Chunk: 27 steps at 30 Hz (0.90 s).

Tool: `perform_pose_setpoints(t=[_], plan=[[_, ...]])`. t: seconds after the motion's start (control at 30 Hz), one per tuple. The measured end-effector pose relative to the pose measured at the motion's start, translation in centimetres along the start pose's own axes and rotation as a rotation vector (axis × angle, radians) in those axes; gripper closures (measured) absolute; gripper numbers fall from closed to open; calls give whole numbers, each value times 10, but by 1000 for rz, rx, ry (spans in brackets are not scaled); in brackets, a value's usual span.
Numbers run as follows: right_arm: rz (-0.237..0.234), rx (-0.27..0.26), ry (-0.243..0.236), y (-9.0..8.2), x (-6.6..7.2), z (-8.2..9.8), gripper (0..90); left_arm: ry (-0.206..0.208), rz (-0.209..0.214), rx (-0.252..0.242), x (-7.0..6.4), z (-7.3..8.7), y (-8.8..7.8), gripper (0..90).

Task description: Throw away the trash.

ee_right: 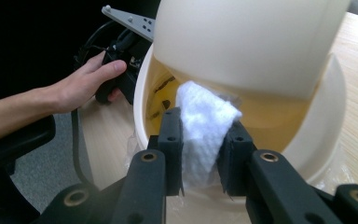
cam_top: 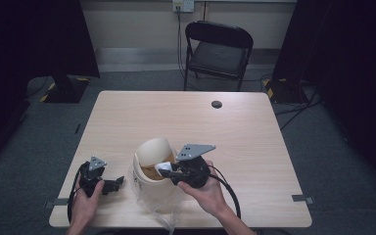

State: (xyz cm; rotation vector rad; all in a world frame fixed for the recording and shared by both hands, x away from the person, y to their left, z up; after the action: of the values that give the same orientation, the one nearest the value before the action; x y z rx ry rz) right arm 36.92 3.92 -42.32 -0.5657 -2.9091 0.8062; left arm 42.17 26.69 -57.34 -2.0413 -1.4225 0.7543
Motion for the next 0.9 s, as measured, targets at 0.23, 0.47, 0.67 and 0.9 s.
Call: perform_pose_setpoints(t=[0.23,0.47,0.67,0.9], plan=[[-7,52,-16,14,0,3,744,0,0,0,0,0,0,3],[-1,69,7,25,-3,7,742,0,0,0,0,0,0,3],[24,100,8,32,-4,7,741,0,0,0,0,0,0,3],[49,128,3,36,-6,7,701,0,0,0,0,0,0,3]])
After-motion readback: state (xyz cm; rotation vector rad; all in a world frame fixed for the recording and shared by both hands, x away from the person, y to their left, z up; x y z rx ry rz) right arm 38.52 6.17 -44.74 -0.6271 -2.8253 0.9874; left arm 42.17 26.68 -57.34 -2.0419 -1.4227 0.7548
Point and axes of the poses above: each handheld gripper's, and its own axes: y roughly forward along the jaws, z roughly out of its underside, x roughly to its left, the point moved 10 cm from there along y, roughly forward along the jaws, and after that the axes turned 11 degrees about -y, right-handed, at the moved point
